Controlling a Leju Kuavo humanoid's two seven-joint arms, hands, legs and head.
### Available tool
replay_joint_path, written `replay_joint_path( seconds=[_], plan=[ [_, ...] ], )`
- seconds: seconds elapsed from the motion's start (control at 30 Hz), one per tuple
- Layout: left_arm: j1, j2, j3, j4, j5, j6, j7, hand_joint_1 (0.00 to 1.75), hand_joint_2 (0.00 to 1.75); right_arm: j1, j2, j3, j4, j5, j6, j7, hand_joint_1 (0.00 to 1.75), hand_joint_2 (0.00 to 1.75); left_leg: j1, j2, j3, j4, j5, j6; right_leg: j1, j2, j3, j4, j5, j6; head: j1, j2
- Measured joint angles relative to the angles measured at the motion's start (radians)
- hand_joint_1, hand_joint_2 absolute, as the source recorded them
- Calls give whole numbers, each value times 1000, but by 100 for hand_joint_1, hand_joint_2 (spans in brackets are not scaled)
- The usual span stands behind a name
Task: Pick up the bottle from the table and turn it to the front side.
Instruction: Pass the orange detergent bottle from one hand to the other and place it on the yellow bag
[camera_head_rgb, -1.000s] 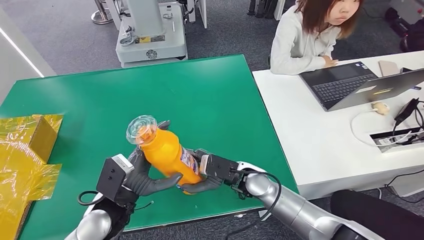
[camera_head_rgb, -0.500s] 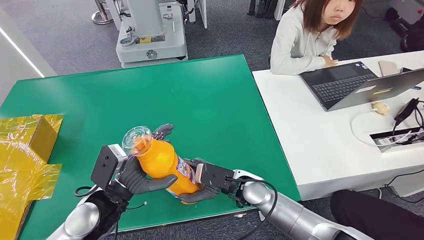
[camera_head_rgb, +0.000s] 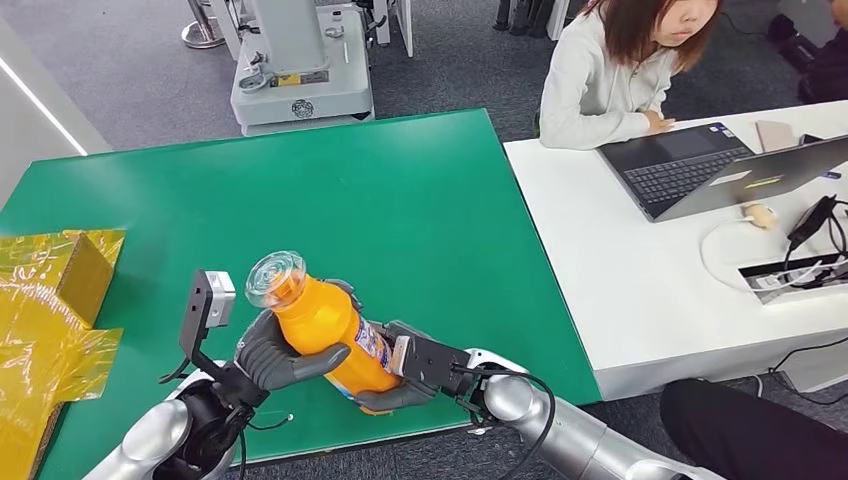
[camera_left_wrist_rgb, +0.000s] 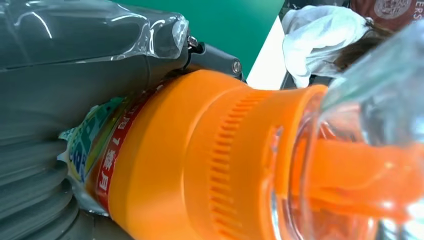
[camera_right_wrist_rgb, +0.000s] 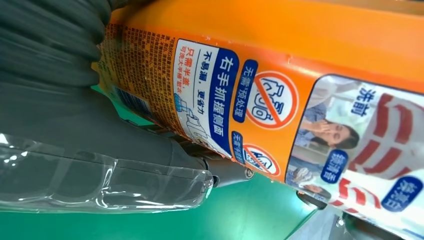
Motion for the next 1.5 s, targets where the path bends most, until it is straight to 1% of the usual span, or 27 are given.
replay_joint_path(
  seconds=[0.03,0.13,0.17,0.3,0.57,0.63,0.73,0.8,0.87,0.93,1.0,1.13,1.23,1.3,1.4,1.5],
  plan=[
    [-3,-2,-5,0,0,4,-2,175,175,5,0,-3,-4,3,-2,0,108,175,0,0,0,0,0,0,0,0,0,0,0,0,0,0],
    [-13,-6,-18,0,1,11,-4,175,175,16,-1,-10,-13,9,-8,0,13,175,0,0,0,0,0,0,0,0,0,0,0,0,0,0],
    [-15,-6,-21,0,1,11,-5,175,175,19,-1,-12,-15,10,-10,1,0,175,0,0,0,0,0,0,0,0,0,0,0,0,0,0],
    [-22,-17,-25,0,-1,10,-13,175,175,33,-4,-20,-19,22,-13,6,0,175,0,0,0,0,0,0,0,0,0,0,0,0,0,0],
    [-41,-27,-42,0,-72,23,-31,175,175,50,-15,-39,-30,24,-15,6,0,175,0,1,0,0,0,0,0,1,0,0,0,0,0,0],
    [-46,-27,-45,0,-145,56,-42,175,175,54,-17,-46,-35,17,-16,5,0,175,0,1,0,0,0,0,0,1,0,0,0,0,0,0],
    [-64,-12,-60,0,-398,169,-72,175,175,64,-26,-63,-53,-8,-14,-8,0,175,0,1,0,0,0,0,0,1,0,0,1,0,0,0],
    [-82,8,-71,1,-600,255,-85,175,175,73,-34,-78,-70,-19,-8,-19,0,175,0,1,0,0,0,0,0,1,0,0,1,-1,0,0],
    [-100,40,-79,1,-796,325,-83,175,175,88,-42,-93,-91,-19,4,-31,0,175,0,1,0,0,0,0,0,1,0,1,1,-1,0,0],
    [-109,77,-83,2,-942,357,-73,175,175,108,-48,-110,-114,-8,18,-43,0,175,0,1,0,0,0,0,0,1,0,1,1,-1,0,0],
    [-110,113,-85,1,-1030,368,-60,175,175,127,-54,-129,-137,5,26,-54,0,175,0,1,0,0,0,0,0,1,0,1,0,-1,0,0],
    [-95,199,-87,-15,-1167,411,-31,175,175,165,-65,-180,-192,2,27,-92,0,175,0,3,0,-1,0,0,0,2,0,1,0,-1,0,0],
    [-69,264,-86,-30,-1194,432,-28,175,175,186,-77,-220,-234,-11,32,-108,0,175,0,4,0,-1,-1,-1,0,3,-1,0,0,-1,0,0],
    [-57,290,-86,-35,-1197,434,-28,175,175,193,-83,-236,-251,-12,36,-110,0,175,0,3,-1,-1,-1,-1,0,2,-1,0,0,-1,0,0],
    [-49,311,-86,-42,-1212,434,-28,175,175,202,-87,-251,-269,-15,39,-116,0,175,0,3,-1,-1,-1,-1,0,2,0,0,0,-1,0,0],
    [-27,342,-84,-53,-1287,439,-24,175,175,228,-102,-276,-303,-36,37,-143,0,175,0,3,-1,-1,-1,-1,0,2,0,0,0,-1,0,0]
  ],
)
